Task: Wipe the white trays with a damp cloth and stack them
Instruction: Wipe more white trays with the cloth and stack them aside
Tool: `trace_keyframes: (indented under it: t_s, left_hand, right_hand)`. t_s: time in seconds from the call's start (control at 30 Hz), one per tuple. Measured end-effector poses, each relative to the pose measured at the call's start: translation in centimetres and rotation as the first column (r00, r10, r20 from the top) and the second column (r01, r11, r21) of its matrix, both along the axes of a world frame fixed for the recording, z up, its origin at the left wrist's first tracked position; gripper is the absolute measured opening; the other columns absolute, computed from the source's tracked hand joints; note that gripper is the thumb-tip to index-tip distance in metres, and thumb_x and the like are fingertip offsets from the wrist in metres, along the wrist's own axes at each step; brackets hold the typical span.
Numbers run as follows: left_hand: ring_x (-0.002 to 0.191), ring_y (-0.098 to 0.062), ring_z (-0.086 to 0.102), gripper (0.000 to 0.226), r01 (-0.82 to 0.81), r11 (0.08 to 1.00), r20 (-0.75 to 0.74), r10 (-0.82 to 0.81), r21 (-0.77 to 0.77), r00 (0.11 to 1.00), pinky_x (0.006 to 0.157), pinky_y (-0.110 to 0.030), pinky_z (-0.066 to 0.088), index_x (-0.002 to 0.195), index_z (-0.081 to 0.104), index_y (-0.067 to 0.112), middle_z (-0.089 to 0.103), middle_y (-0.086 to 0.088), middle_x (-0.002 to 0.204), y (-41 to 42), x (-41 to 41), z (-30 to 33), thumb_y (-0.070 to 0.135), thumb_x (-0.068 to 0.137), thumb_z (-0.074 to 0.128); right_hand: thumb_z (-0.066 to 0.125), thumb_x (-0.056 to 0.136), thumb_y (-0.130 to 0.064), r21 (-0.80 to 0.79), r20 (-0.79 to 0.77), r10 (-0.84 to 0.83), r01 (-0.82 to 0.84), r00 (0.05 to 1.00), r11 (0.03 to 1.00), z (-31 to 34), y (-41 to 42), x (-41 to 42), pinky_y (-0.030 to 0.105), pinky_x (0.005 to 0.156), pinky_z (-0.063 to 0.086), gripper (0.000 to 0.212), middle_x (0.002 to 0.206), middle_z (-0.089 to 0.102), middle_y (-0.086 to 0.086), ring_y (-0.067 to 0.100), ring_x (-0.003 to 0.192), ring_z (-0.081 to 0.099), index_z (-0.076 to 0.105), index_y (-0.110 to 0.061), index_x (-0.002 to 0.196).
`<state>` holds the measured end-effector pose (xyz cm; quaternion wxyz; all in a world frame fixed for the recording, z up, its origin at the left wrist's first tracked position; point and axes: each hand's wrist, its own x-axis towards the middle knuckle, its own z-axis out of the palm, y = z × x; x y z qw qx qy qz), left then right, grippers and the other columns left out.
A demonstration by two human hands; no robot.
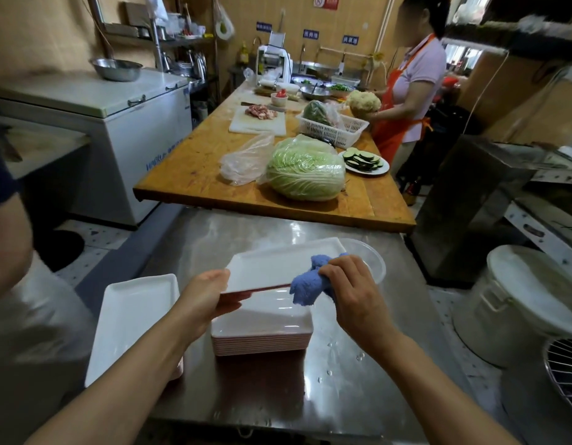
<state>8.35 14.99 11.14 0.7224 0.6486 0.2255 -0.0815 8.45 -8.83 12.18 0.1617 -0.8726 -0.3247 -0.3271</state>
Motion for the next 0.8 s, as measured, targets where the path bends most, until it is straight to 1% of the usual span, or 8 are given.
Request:
trace_keyframes:
  t_s: [0.03,0.1,0.17,0.27,0.3,0.43,0.63,0.8]
  left_hand:
    - [0.104,-0.028,0.061,0.036,0.059,0.957,0.002,-0.062,0.284,0.998,0.086,-0.04,0.052,0.126,0.049,0.007,0.057,-0.018,0.127,0.0,0.1,-0.1,0.03,0.1,0.041]
    - [0.13,-0.027,0.042,0.061,0.06,0.72,0.09,-0.168,0.691,0.982,0.104,-0.042,0.034,0.145,0.03,0.018,0.039,-0.007,0.148,-0.5,-0.2,0.6,0.047,0.094,0.045]
    - [0.13,-0.021,0.04,0.07,0.047,0.541,0.21,-0.405,0.84,0.89,0.105,-0.038,0.029,0.143,0.031,0.028,0.041,0.003,0.145,-1.7,-0.8,1.8,0.055,0.084,0.056]
    - [0.119,-0.014,0.047,0.067,0.031,0.135,0.063,-0.638,0.99,0.767,0.099,-0.035,0.027,0.128,0.041,0.036,0.053,0.013,0.126,-4.1,-1.5,2.8,0.054,0.07,0.071]
    - [0.107,-0.017,0.055,0.061,-0.037,0.071,0.074,-0.638,0.997,0.766,0.092,-0.034,0.033,0.119,0.046,0.033,0.06,0.011,0.112,-4.8,-1.8,3.1,0.046,0.067,0.076]
    - [0.042,-0.029,0.054,0.035,-0.307,0.263,0.404,-0.567,0.914,0.718,0.045,-0.022,0.028,0.074,0.06,0.015,0.058,-0.002,0.051,-5.0,-2.2,3.7,0.006,0.051,0.086]
    - [0.051,-0.037,0.055,0.026,-0.324,0.333,0.458,-0.516,0.886,0.724,0.044,-0.028,0.034,0.075,0.06,0.017,0.059,-0.005,0.052,-3.8,-2.2,3.3,0.008,0.056,0.075]
    - [0.067,-0.023,0.063,0.026,-0.103,0.724,0.463,-0.319,0.682,0.827,0.061,-0.038,0.051,0.081,0.063,0.018,0.066,0.001,0.066,-3.0,-2.4,3.5,0.026,0.056,0.064]
  right_hand:
    - [0.074,0.066,0.013,-0.019,-0.007,-0.001,0.001,1.0,1.0,0.4,0.0,-0.1,0.038,0.073,0.05,0.026,0.085,0.061,0.015,0.024,0.079,0.051,0.064,0.001,0.086]
    - [0.078,0.061,0.012,-0.085,-0.029,0.001,-0.003,1.0,0.996,1.4,0.0,-0.2,0.035,0.067,0.051,0.03,0.083,0.062,0.014,0.027,0.074,0.057,0.065,0.001,0.085]
    - [0.079,0.058,0.011,-0.129,-0.05,0.003,-0.009,0.999,0.992,2.4,0.3,-0.3,0.035,0.064,0.051,0.032,0.082,0.062,0.014,0.028,0.072,0.059,0.066,0.0,0.086]
    - [0.08,0.057,0.009,-0.148,-0.064,0.011,-0.021,0.998,0.989,4.1,0.9,-0.5,0.036,0.062,0.051,0.037,0.084,0.063,0.015,0.029,0.073,0.06,0.066,0.0,0.09]
    - [0.081,0.057,0.008,-0.143,-0.072,0.02,-0.03,0.997,0.989,4.5,1.2,-0.6,0.036,0.062,0.052,0.038,0.084,0.063,0.015,0.029,0.073,0.06,0.066,0.0,0.091]
    - [0.077,0.065,0.008,-0.06,-0.105,0.071,-0.078,0.992,0.995,5.5,1.6,-0.9,0.037,0.066,0.053,0.035,0.09,0.062,0.015,0.028,0.08,0.059,0.065,0.001,0.097]
    - [0.062,0.084,-0.007,0.143,-0.004,0.076,-0.074,0.997,0.987,5.6,1.4,-0.9,0.03,0.088,0.053,0.032,0.111,0.062,0.021,0.029,0.102,0.062,0.063,0.004,0.113]
    - [0.062,0.08,-0.006,0.293,0.024,-0.006,-0.001,1.0,0.956,4.1,1.5,-0.3,0.033,0.091,0.051,0.037,0.117,0.061,0.021,0.029,0.106,0.061,0.062,0.005,0.115]
